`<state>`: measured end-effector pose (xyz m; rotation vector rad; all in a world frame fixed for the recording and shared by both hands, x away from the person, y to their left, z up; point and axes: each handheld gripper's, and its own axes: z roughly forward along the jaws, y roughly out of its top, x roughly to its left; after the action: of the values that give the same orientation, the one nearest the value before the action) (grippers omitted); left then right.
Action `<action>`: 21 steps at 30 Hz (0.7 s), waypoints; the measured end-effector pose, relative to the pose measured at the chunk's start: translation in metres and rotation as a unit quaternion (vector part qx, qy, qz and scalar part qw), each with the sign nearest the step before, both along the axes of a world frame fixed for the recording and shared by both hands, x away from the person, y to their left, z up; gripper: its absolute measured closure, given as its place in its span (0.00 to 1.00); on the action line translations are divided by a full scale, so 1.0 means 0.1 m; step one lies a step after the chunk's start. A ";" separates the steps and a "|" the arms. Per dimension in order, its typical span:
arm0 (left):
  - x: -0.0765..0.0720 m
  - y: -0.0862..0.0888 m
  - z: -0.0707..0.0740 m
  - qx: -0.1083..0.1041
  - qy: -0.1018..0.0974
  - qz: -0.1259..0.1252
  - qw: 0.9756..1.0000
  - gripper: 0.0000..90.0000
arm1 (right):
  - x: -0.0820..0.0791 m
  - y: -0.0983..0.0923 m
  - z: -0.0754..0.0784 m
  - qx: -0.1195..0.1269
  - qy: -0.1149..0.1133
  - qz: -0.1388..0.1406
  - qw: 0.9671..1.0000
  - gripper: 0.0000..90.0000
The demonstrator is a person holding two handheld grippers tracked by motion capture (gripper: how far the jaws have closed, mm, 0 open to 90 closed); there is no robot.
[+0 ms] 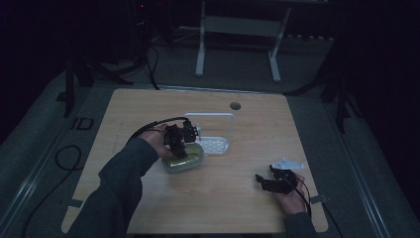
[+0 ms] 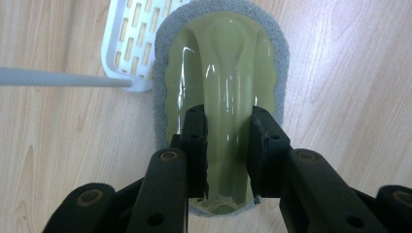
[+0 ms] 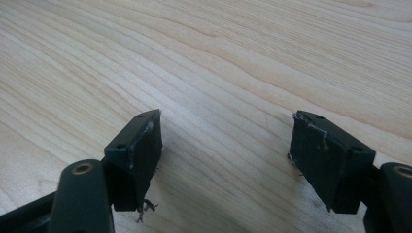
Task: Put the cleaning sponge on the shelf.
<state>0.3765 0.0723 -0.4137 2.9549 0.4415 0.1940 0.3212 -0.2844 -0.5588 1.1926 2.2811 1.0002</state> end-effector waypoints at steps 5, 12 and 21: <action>0.01 -0.04 0.01 0.004 -0.006 -0.007 1.000 0.80 | 0.00 0.00 0.00 0.000 0.000 0.000 1.000 0.30; 0.01 -0.16 0.06 0.003 -0.021 -0.028 0.999 0.80 | 0.00 0.00 0.00 0.000 0.000 0.000 1.000 0.30; 0.02 -0.21 0.09 0.010 -0.047 -0.041 0.998 0.80 | 0.00 0.00 0.00 0.000 0.000 0.000 1.000 0.30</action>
<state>0.3781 0.0511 -0.4050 2.9608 0.3080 0.3289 0.3213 -0.2845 -0.5588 1.1915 2.2812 1.0007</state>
